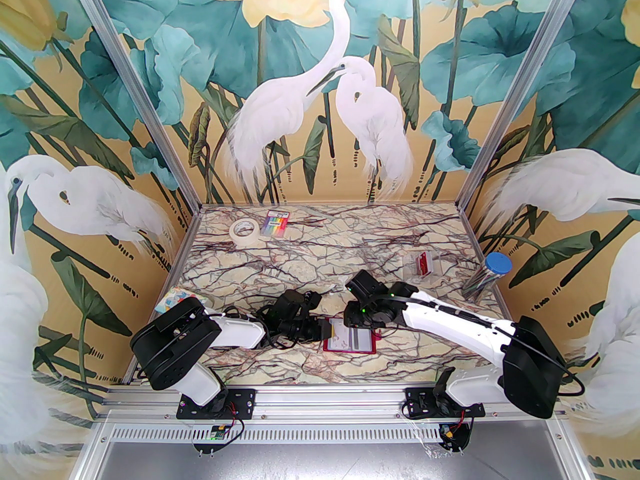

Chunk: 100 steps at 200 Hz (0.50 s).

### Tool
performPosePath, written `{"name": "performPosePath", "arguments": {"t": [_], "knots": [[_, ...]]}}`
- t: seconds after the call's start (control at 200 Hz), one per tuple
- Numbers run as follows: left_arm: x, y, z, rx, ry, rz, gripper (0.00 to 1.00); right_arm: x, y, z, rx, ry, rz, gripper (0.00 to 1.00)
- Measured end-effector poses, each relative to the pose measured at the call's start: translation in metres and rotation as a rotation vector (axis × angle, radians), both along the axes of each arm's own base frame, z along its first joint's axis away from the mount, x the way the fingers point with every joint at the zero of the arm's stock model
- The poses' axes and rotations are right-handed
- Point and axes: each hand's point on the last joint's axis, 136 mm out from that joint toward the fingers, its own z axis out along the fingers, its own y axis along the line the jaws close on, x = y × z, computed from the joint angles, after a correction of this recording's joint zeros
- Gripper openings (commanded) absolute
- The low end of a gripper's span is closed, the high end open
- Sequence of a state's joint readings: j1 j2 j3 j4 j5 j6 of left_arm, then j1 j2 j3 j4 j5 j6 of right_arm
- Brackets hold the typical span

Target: Put the credit cards into the card holder

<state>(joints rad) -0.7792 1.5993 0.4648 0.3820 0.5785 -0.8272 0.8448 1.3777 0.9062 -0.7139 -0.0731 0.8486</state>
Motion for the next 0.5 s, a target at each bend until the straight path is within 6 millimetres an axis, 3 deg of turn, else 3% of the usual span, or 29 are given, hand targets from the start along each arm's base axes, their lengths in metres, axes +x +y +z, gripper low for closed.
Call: {"name": "performPosePath", "arguments": {"t": [0.31,0.5], "knots": [[0.0,0.0,0.0,-0.002,-0.002,0.0,0.36,-0.003,0.003,-0.008,-0.004,0.017,-0.009,0.33],[0.0,0.0,0.0,-0.004,-0.004,0.0,0.36,-0.002,0.008,-0.025,-0.029,0.041,-0.008,0.33]]}}
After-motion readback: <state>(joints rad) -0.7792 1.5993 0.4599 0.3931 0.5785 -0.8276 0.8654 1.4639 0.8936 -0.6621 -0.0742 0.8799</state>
